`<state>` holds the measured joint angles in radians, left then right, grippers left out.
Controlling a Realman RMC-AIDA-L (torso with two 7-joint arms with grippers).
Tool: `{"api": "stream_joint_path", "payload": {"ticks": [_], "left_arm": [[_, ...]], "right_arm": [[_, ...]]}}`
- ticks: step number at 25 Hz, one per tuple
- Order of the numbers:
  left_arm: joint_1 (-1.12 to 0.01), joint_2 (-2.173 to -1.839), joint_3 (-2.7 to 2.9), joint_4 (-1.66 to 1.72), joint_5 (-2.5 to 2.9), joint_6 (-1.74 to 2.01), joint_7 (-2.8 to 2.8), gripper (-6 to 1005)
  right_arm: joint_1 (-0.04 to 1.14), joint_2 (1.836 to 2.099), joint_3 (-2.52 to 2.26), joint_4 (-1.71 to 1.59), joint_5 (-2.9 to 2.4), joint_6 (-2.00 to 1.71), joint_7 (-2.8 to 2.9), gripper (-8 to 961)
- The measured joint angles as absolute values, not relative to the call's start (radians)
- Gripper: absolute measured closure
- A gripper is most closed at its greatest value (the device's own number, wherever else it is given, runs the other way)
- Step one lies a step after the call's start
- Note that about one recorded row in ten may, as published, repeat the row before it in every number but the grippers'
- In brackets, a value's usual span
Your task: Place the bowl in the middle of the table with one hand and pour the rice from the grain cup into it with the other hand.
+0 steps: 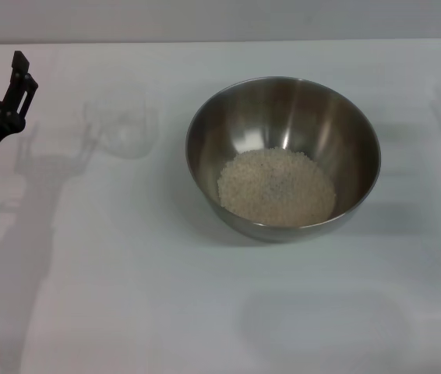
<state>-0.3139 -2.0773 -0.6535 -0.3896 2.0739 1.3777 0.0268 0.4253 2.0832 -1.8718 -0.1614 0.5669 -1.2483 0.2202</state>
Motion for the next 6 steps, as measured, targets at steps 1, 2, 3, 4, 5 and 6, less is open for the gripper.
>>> {"api": "stream_joint_path", "payload": {"ticks": [1, 2, 3, 4, 5, 6], "left_arm": [[-0.314, -2.077, -0.654, -0.39, 2.074, 1.378, 0.027, 137], [-0.314, -2.077, -0.654, -0.39, 2.074, 1.378, 0.027, 137], [-0.318, -2.077, -0.653, -0.383, 2.074, 1.376, 0.027, 137], [-0.32, -2.077, -0.654, -0.381, 2.074, 1.375, 0.026, 137], [-0.321, -2.078, -0.654, -0.38, 2.074, 1.375, 0.026, 137], [-0.323, -2.078, -0.654, -0.379, 2.074, 1.375, 0.026, 137]], "right_arm": [[0.425, 2.083, -1.872, -0.162, 0.567, -1.248, 0.221, 238], [0.426, 2.083, -1.872, -0.163, 0.567, -1.248, 0.221, 238], [0.426, 2.083, -1.872, -0.164, 0.567, -1.247, 0.221, 238], [0.427, 2.083, -1.872, -0.165, 0.567, -1.246, 0.222, 238], [0.428, 2.083, -1.872, -0.165, 0.567, -1.243, 0.222, 238], [0.432, 2.083, -1.872, -0.163, 0.568, -1.238, 0.223, 238]]}}
